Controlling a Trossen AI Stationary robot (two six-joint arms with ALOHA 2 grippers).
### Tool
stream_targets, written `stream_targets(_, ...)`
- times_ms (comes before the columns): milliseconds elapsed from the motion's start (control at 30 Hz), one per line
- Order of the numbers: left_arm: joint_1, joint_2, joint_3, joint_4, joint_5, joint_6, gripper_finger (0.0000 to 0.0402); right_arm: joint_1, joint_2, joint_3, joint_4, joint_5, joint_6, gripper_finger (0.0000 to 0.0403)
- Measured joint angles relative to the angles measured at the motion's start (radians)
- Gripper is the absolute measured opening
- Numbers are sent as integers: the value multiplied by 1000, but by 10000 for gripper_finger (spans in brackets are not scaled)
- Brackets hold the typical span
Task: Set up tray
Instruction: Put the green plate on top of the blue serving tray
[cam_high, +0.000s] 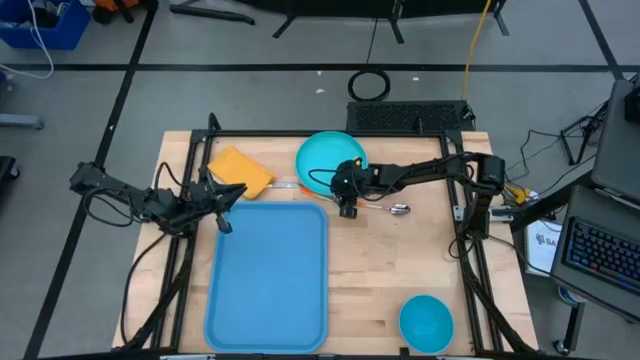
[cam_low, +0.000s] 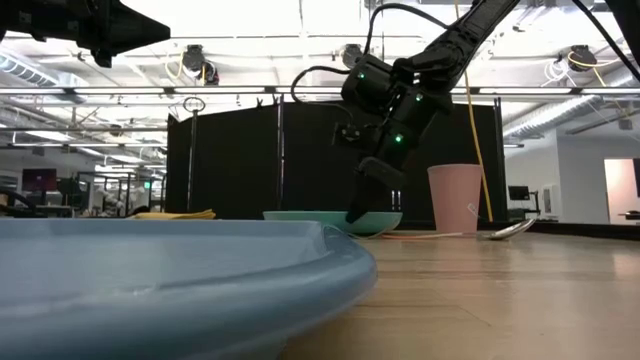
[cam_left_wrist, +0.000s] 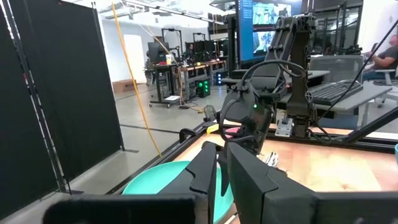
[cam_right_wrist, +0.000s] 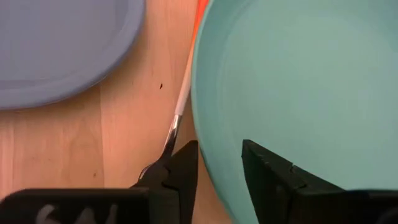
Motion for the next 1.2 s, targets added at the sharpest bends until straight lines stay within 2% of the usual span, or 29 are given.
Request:
stream_targets(467,0,0,0,0,-8,1,44,-16,0,0,2,-22,2,7)
stream_targets(667,0,0,0,0,-8,1,44,-16,0,0,4,-18,-9,3)
stream_targets(800,0,0,0,0,-9,2,44,-3,0,0,6,34,-39,2)
stream_targets(1200,0,0,0,-1,-9,16,44,51,0,0,52,91,-80,1)
